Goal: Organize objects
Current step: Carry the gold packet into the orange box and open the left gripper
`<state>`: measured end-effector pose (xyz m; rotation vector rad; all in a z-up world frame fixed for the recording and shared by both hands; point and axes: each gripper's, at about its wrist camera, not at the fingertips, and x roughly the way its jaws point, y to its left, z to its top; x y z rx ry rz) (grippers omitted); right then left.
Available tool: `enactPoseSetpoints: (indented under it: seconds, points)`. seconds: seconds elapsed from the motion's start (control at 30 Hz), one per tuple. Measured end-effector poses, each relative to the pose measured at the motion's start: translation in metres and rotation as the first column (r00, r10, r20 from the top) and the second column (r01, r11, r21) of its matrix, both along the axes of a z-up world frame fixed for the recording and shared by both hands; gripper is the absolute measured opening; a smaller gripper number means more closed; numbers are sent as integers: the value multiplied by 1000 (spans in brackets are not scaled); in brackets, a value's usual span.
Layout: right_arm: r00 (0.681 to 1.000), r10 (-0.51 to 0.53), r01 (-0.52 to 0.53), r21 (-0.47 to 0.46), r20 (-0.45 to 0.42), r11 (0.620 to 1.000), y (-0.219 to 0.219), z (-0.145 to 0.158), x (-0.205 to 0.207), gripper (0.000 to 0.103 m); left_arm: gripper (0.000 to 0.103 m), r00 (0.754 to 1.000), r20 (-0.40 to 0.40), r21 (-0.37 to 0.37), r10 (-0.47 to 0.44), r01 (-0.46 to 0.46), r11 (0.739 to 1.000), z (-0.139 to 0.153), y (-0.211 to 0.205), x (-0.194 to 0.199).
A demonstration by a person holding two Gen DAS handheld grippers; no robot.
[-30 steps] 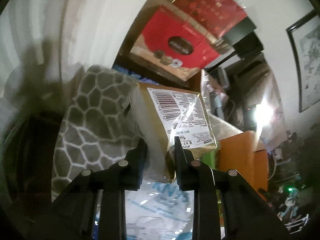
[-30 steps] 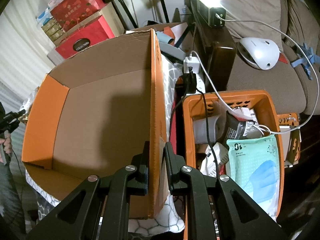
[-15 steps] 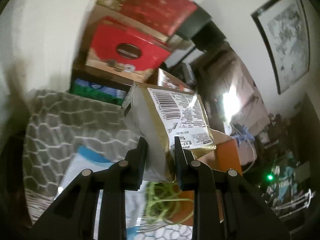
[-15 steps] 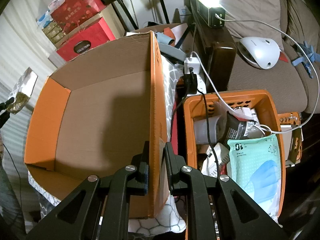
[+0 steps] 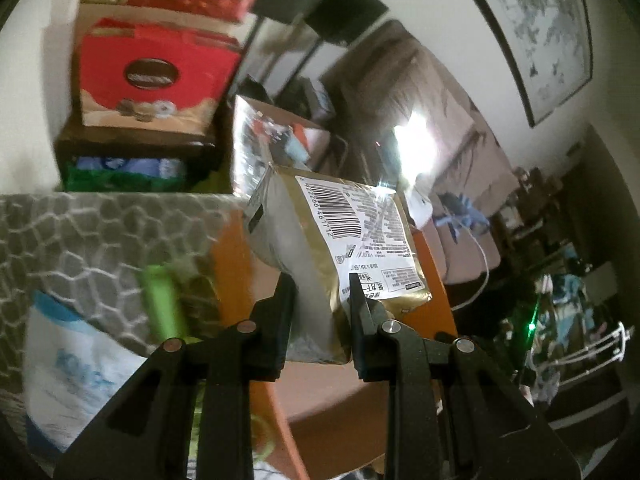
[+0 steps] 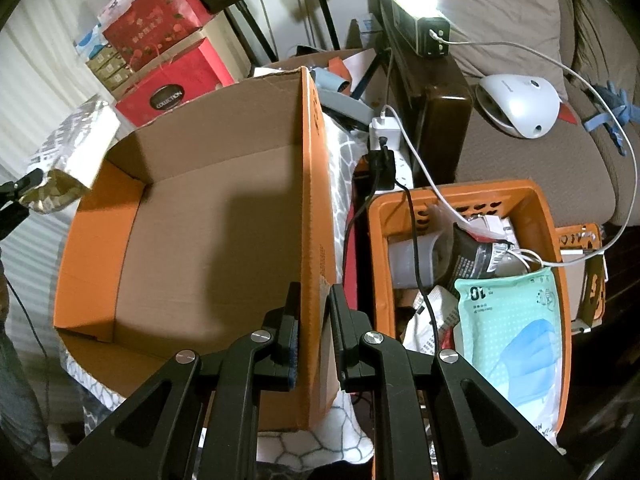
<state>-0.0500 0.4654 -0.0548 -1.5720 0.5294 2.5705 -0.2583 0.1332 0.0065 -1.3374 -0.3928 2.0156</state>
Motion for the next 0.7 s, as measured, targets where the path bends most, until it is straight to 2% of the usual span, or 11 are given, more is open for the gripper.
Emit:
enactPoseSetpoints:
  seconds: [0.4,0.7]
  points:
    - [1000,-2,2,-14,-11,1000,0,1,2,14,23,987,77,-36,-138,141,989,-34,90,38]
    - [1000,-6,6,-21,-16,1000,0,2,2,14,23,969,158,-69,-188,201,977,-68,129,67]
